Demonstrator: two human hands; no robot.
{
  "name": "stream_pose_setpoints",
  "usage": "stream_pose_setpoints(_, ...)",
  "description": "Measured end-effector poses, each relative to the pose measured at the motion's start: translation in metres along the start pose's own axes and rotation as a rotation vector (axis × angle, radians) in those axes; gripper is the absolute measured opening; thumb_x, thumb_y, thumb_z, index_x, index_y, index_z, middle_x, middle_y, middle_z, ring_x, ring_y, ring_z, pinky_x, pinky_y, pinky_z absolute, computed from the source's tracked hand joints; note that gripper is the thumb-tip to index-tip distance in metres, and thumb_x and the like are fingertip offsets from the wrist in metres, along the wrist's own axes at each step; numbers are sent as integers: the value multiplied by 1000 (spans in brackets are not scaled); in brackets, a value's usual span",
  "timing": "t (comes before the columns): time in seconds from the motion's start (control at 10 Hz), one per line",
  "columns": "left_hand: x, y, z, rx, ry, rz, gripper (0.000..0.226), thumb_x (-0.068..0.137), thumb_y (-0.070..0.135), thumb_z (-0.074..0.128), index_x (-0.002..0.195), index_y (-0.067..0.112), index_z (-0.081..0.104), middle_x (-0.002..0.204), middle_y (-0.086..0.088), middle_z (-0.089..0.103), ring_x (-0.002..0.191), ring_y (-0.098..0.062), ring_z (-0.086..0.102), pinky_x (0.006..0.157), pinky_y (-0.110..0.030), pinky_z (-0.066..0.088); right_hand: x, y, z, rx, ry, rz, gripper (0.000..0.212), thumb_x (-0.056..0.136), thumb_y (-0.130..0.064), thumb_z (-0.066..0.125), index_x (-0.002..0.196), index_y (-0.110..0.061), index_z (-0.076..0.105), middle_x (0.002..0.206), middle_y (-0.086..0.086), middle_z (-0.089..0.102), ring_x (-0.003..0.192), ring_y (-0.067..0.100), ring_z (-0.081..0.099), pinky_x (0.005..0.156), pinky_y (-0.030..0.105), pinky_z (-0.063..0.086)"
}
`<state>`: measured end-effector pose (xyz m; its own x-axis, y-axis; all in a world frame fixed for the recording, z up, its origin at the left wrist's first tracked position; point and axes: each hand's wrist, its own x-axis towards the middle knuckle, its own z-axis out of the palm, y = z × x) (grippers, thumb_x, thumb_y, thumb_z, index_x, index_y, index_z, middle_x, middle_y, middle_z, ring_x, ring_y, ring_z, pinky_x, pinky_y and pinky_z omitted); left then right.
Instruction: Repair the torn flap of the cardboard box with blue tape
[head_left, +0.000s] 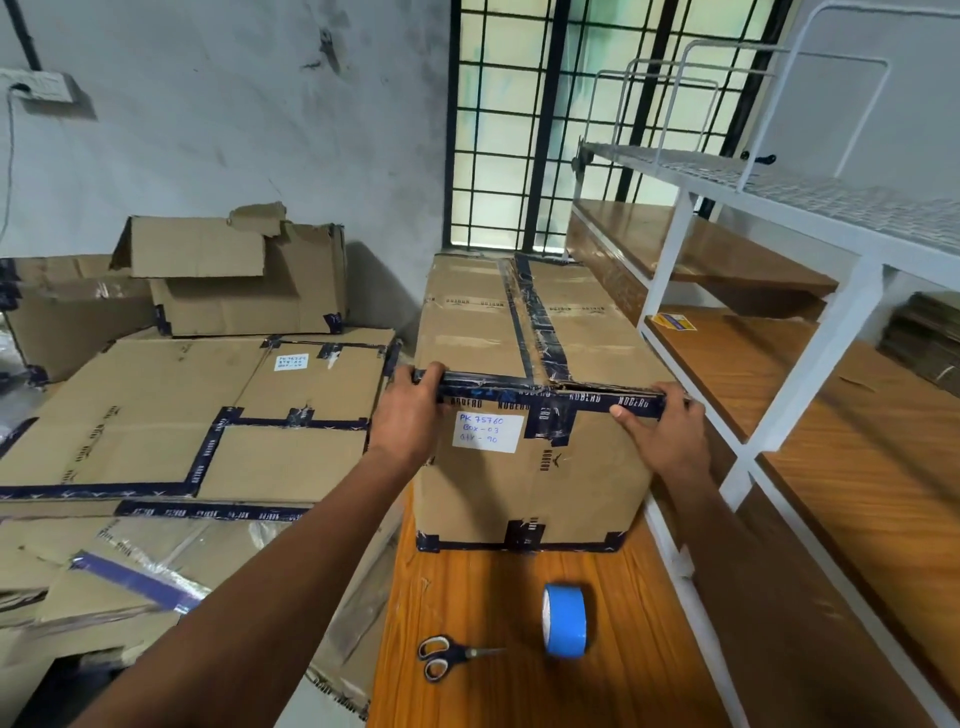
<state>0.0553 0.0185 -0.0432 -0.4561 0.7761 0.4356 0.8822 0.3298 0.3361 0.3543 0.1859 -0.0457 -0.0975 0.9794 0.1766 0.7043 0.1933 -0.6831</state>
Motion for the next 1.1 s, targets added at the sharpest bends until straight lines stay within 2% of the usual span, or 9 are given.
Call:
stream_pose_setpoints(0.2, -4, 9, -3, 70, -63, -27, 53, 103, 18, 67, 150, 24, 44, 142, -23, 54, 103, -42, 70, 78, -51, 65, -4, 1, 0, -6, -28, 3, 77, 88, -71, 68, 148, -35, 38, 155, 15, 34, 137, 45, 49, 102, 58, 49)
stream_pose_setpoints(0.3, -7, 11, -2, 101, -95, -36, 61, 102, 13, 66, 157, 21, 39, 148, -25, 48, 106, -42, 69, 80, -49, 64, -9, 10, -1, -44, -37, -54, 75, 90, -72, 65, 149, -37, 34, 158, 13, 33, 135, 44, 51, 93, 56, 51)
stream_pose_setpoints(0.4, -7, 10, 5, 127, -95, -40, 68, 100, 10, 69, 158, 22, 35, 150, -25, 45, 102, -42, 69, 77, -49, 65, -9, 24, 0, -90, -46, -124, 75, 91, -69, 65, 150, -41, 29, 162, 11, 31, 136, 45, 51, 92, 58, 54)
stream_pose_setpoints(0.5, -7, 7, 15, 135, -71, -57, 67, 101, 8, 67, 156, 27, 34, 153, -25, 42, 100, -46, 70, 74, -53, 65, -10, 28, 3, -127, -38, -123, 79, 91, -66, 67, 152, -42, 24, 164, 12, 29, 136, 48, 52, 96, 65, 54)
stream_pose_setpoints(0.7, -8, 7, 17, 184, -90, -71, 70, 102, 9, 67, 158, 28, 30, 158, -24, 36, 106, -44, 69, 77, -52, 67, -12, 30, -3, -160, -88, -144, 86, 88, -62, 74, 152, -46, 19, 162, 12, 33, 133, 48, 54, 98, 67, 54)
stream_pose_setpoints(0.8, -14, 10, 14, 259, -120, -82, 87, 96, 9, 73, 164, 27, 23, 164, -20, 26, 133, -46, 56, 92, -58, 61, -14, 27, -11, -211, -135, -133, 88, 88, -56, 76, 152, -48, 16, 159, 13, 36, 136, 46, 52, 102, 66, 52)
stream_pose_setpoints(0.9, -26, 16, 5, 405, -166, -46, 104, 94, 10, 72, 171, 24, 4, 178, -6, 7, 161, -41, 16, 114, -72, 40, -12, 21, -20, -329, -165, -128, 91, 90, -52, 75, 156, -48, 12, 159, 16, 40, 138, 45, 52, 104, 63, 50)
stream_pose_setpoints(1.0, -43, 23, -14, 443, -223, -34, 105, 96, 12, 70, 172, 22, -2, 181, -2, 3, 165, -37, 9, 120, -75, 32, -24, 11, -38, -476, -183, -124, 90, 92, -49, 74, 161, -42, 15, 153, 16, 49, 138, 42, 53, 106, 60, 52)
stream_pose_setpoints(1.1, -58, 30, -31, 486, -294, 23, 99, 99, 17, 68, 173, 23, 4, 181, -2, 5, 165, -37, 10, 121, -76, 29, -44, -8, -57, -580, -162, -176, 75, 97, -50, 69, 160, -34, 32, 148, 15, 55, 135, 38, 57, 102, 54, 53)
